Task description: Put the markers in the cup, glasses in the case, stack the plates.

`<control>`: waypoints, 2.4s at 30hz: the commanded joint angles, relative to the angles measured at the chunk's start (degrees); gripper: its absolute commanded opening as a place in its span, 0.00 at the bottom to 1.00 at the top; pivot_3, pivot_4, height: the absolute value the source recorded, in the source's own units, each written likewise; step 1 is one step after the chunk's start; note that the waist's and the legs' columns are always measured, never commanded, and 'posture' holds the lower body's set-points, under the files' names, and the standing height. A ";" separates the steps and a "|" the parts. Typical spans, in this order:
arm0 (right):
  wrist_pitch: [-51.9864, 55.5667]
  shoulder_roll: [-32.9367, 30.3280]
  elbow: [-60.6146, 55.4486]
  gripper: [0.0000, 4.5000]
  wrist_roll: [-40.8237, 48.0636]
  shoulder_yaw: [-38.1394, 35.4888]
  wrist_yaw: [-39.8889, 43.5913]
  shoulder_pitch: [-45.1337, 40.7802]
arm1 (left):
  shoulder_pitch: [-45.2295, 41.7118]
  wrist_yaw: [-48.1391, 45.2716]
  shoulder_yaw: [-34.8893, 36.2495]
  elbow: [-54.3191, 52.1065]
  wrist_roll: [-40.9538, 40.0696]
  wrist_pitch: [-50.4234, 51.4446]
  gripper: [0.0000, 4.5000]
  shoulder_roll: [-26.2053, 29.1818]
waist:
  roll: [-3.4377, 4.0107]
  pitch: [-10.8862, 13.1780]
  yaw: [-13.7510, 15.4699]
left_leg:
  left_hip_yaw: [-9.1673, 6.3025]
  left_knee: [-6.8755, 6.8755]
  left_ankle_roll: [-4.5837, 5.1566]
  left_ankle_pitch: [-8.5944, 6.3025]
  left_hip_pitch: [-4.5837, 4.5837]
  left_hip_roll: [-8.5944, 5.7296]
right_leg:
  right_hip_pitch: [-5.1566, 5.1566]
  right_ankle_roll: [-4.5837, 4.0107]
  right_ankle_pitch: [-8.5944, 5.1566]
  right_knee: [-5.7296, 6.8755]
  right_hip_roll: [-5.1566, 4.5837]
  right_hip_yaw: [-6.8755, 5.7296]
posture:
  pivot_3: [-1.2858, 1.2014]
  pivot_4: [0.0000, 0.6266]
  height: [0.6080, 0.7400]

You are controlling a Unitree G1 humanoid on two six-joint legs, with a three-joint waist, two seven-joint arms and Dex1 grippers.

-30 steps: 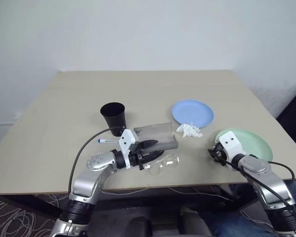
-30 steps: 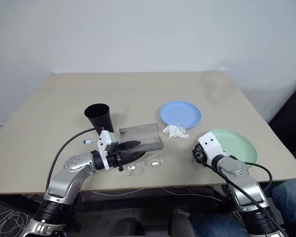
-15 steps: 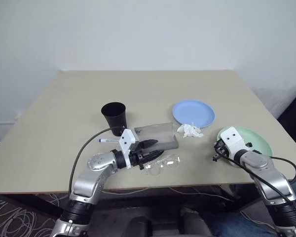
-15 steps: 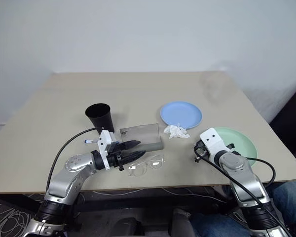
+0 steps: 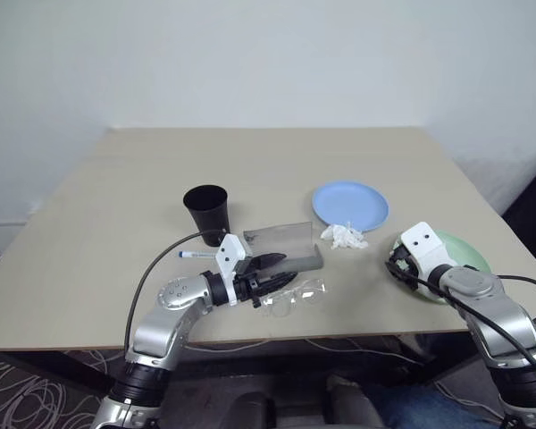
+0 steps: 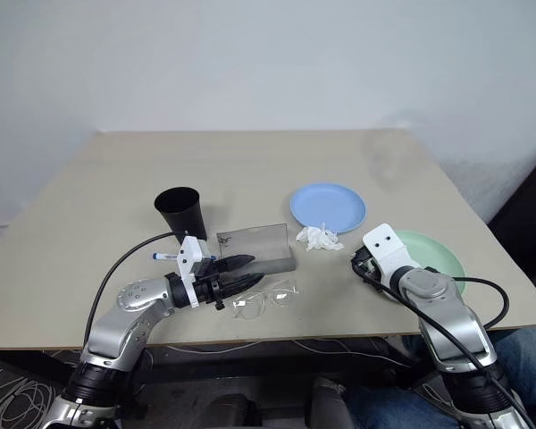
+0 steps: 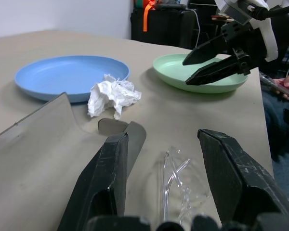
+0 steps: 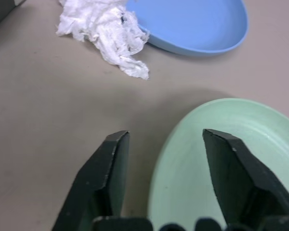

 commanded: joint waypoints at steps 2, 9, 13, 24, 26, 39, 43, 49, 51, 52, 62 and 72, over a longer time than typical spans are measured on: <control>5.51 -1.14 -2.19 0.59 0.12 0.53 -0.44 -1.76 | -0.44 0.35 0.24 -2.13 -0.31 -0.28 0.53 0.22 | 0.00 0.00 -0.03 | 0.01 0.00 0.00 0.00 -0.01 0.00 | 0.00 0.00 0.00 -0.02 0.00 0.00 | 0.52 0.00 0.86; 6.75 -0.60 -0.18 0.59 -1.22 2.47 -3.09 -1.86 | -0.10 0.78 0.31 -2.39 -0.40 -0.13 0.53 0.28 | 0.00 0.00 -0.04 | 0.01 0.00 0.00 0.00 -0.01 0.01 | -0.02 0.00 0.00 0.00 0.01 0.00 | 0.52 0.00 0.86; 6.72 -0.66 0.57 0.59 -1.62 2.87 -3.96 -1.71 | -0.18 0.90 0.31 -2.22 -0.34 -0.12 0.53 0.34 | 0.00 0.00 -0.04 | 0.01 0.00 -0.01 -0.01 -0.01 0.01 | -0.02 0.00 0.00 -0.01 0.00 0.00 | 0.52 0.00 0.86; 5.79 -1.67 1.38 0.02 -2.94 3.35 -5.37 -1.70 | -0.64 0.85 0.27 -1.74 -0.19 -0.36 0.53 0.45 | -0.04 0.00 -0.09 | 0.01 0.00 -0.01 -0.01 0.00 0.01 | 0.00 0.00 0.00 -0.01 0.00 0.00 | 0.52 0.00 0.86; 5.21 -1.88 1.84 0.02 -3.54 3.49 -5.93 -2.04 | -0.78 0.84 0.29 -1.62 -0.18 -0.41 0.53 0.50 | -0.03 0.00 -0.08 | 0.03 0.00 -0.01 -0.01 0.00 0.01 | 0.00 0.00 0.00 -0.01 -0.02 0.00 | 0.52 0.00 0.86; -26.00 -7.23 15.81 0.02 -10.09 5.82 -4.85 -10.32 | -2.16 0.61 0.49 -0.27 -0.02 -0.69 0.53 0.57 | 0.01 0.03 -0.20 | 0.02 -0.01 -0.01 -0.01 -0.05 0.02 | -0.08 0.01 0.00 0.00 0.05 -0.01 | 0.52 0.00 0.86; -38.66 -5.87 24.69 0.02 -7.76 7.26 2.80 -16.84 | -3.09 0.38 0.60 0.54 0.04 -0.80 0.53 0.69 | 0.01 0.03 -0.17 | 0.01 -0.01 0.02 0.01 -0.01 0.07 | -0.04 0.00 0.00 0.00 0.12 -0.02 | 0.52 0.00 0.86; -53.29 0.67 43.12 0.02 -3.73 8.10 14.82 -28.94 | -4.33 0.14 0.93 1.61 0.10 -1.13 0.53 1.03 | 0.00 0.04 -0.16 | 0.08 -0.01 0.31 0.17 0.00 0.06 | 0.01 0.00 0.00 -0.09 0.10 -0.02 | 0.52 0.00 0.86; -58.80 3.21 52.27 0.02 -4.19 8.75 17.08 -33.37 | -4.33 0.34 1.11 1.56 0.12 -1.26 0.53 1.06 | 0.00 0.04 -0.16 | 0.09 -0.01 0.32 0.17 0.00 0.06 | 0.01 -0.01 0.00 -0.09 0.09 -0.02 | 0.52 0.00 0.86; -61.00 4.41 56.19 0.02 -4.16 8.75 17.98 -35.17 | -4.23 0.52 1.21 1.41 0.10 -1.29 0.53 1.06 | 0.00 0.04 -0.17 | 0.11 -0.01 0.32 0.18 0.01 0.06 | 0.02 -0.01 0.00 -0.10 0.08 -0.01 | 0.52 0.00 0.86; -72.74 9.51 75.99 0.33 -5.66 7.68 20.73 -43.19 | -1.53 2.59 2.15 -1.51 -0.29 -0.94 0.53 1.50 | 0.06 0.05 -0.16 | 0.06 -0.04 0.31 0.18 0.01 0.06 | 0.00 -0.03 0.02 -0.02 0.07 -0.03 | 0.52 0.00 0.86; -72.32 9.24 74.24 0.85 -2.75 3.35 21.47 -42.51 | -1.29 2.91 2.31 -2.06 -0.38 -0.50 0.53 1.95 | 0.18 0.03 -0.17 | 0.06 -0.04 0.29 0.18 0.03 0.06 | 0.00 -0.05 0.03 0.01 0.07 -0.03 | 0.52 0.00 0.86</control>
